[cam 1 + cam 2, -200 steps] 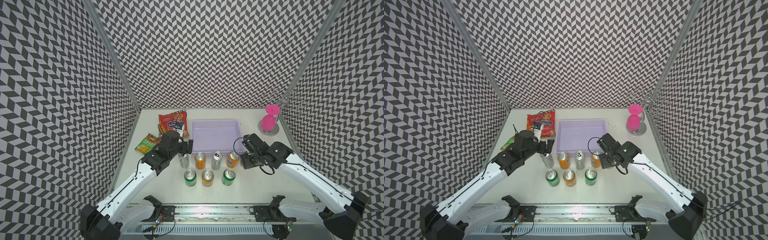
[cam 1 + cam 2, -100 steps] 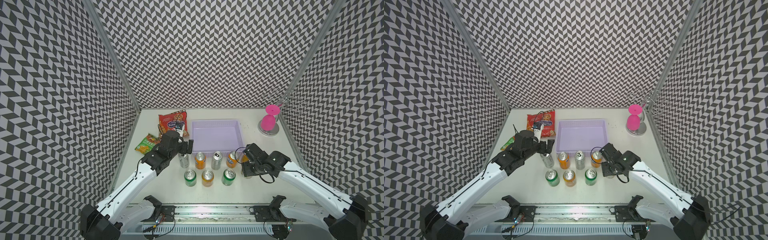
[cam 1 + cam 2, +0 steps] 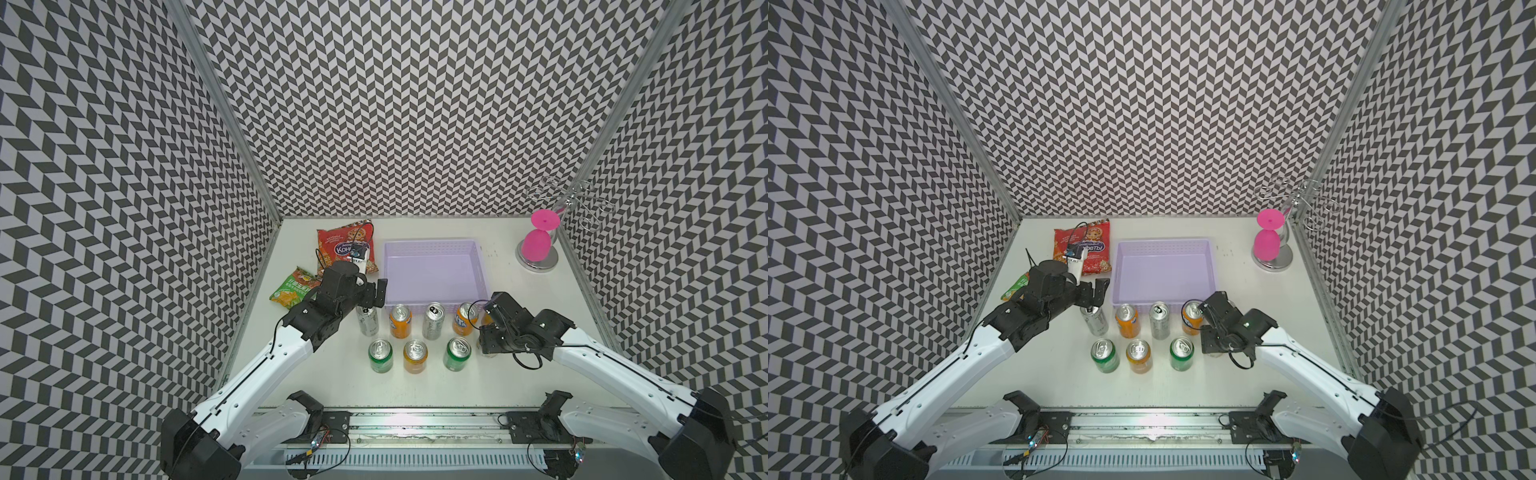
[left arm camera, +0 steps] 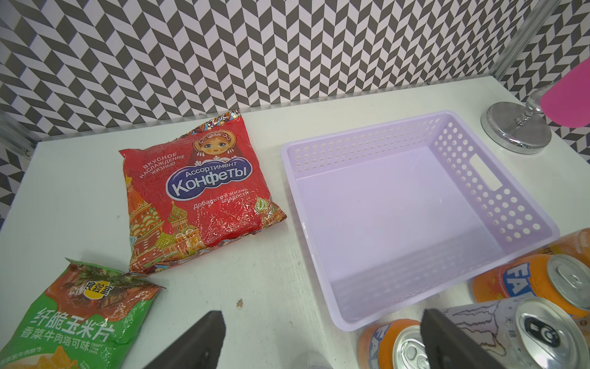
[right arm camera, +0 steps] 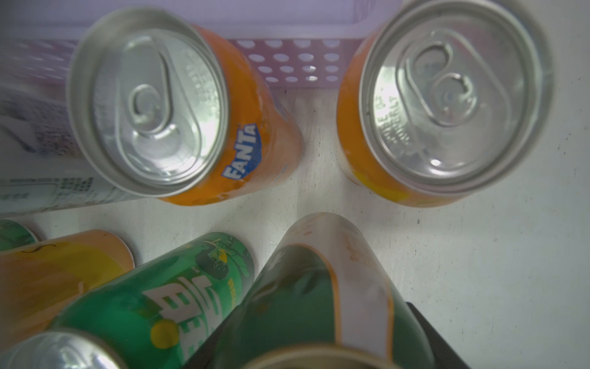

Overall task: Take out the drinks from the basket
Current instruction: Place the drink at the center of the board.

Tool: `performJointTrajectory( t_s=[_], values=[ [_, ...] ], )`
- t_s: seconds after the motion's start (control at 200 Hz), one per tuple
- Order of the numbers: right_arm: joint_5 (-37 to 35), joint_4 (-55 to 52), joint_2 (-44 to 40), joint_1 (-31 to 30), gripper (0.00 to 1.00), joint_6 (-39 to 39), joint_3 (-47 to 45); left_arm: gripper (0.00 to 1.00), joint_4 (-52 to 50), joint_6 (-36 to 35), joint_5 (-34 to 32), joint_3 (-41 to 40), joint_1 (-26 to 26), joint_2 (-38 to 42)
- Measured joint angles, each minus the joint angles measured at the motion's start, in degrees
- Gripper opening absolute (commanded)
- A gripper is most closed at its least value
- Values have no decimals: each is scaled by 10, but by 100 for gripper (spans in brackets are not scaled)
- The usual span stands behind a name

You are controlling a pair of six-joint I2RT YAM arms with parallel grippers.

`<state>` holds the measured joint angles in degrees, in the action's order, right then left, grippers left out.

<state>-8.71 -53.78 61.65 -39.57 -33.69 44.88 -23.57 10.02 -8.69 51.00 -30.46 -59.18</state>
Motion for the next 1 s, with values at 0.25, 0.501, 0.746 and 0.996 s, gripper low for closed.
performJointTrajectory(
  t_s=[0.25,0.501,0.746,0.996],
  values=[
    [0,0,2,0,63,-14,-20,99,7,0,0,0,2,6],
    [0,8,2,0,66,-18,-38,99,10,1,-1,0,5,8],
    [0,18,2,0,76,-17,-45,99,17,1,-2,-3,8,21],
    [0,30,0,0,83,-17,-42,99,25,2,-2,-6,14,29]
  ],
)
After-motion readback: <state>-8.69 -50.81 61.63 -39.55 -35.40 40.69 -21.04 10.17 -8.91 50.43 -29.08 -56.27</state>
